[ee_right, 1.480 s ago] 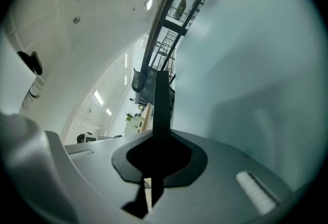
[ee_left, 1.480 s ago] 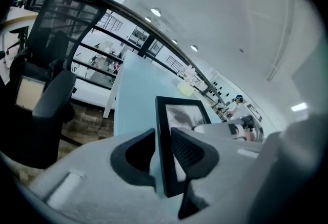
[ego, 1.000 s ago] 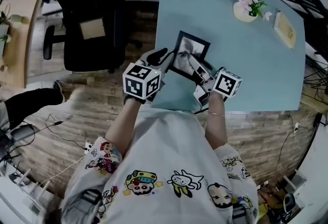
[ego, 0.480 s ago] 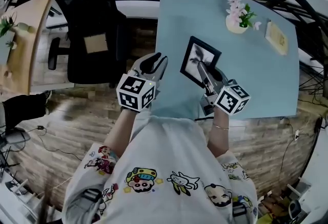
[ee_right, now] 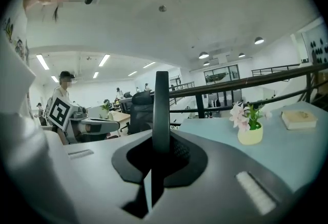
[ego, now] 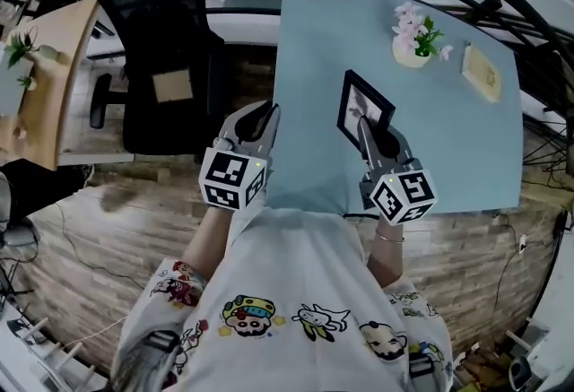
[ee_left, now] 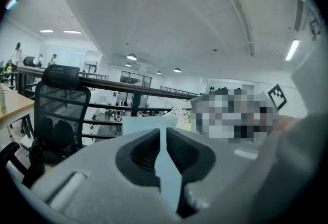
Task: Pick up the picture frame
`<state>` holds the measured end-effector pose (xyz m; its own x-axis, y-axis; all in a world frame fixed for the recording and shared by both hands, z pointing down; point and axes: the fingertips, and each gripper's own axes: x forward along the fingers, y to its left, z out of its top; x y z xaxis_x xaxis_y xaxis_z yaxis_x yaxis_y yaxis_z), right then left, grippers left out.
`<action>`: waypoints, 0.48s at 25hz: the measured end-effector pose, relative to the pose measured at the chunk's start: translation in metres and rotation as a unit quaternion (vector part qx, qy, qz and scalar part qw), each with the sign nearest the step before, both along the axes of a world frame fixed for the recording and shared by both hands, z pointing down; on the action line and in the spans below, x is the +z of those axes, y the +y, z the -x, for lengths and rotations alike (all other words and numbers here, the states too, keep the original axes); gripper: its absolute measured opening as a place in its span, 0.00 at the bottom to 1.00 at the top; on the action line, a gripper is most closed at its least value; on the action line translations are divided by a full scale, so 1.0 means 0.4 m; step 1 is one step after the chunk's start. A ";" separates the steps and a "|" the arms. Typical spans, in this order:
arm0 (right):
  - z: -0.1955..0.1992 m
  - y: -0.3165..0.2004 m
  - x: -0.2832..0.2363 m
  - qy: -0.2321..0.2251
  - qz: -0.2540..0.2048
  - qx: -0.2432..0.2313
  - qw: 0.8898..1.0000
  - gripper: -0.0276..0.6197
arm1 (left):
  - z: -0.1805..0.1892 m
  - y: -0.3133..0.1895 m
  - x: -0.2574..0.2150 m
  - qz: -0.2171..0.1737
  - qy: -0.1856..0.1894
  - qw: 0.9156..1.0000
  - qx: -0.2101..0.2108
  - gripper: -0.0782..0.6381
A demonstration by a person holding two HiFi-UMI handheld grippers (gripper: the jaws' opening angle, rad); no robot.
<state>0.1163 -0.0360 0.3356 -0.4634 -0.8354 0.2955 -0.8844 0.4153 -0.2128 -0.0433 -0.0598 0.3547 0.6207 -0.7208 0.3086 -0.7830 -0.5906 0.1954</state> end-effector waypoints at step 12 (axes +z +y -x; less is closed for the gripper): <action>0.009 0.038 -0.001 0.056 -0.034 0.014 0.998 0.08 | 0.039 0.048 0.017 -0.002 -0.016 1.000 -0.023 0.11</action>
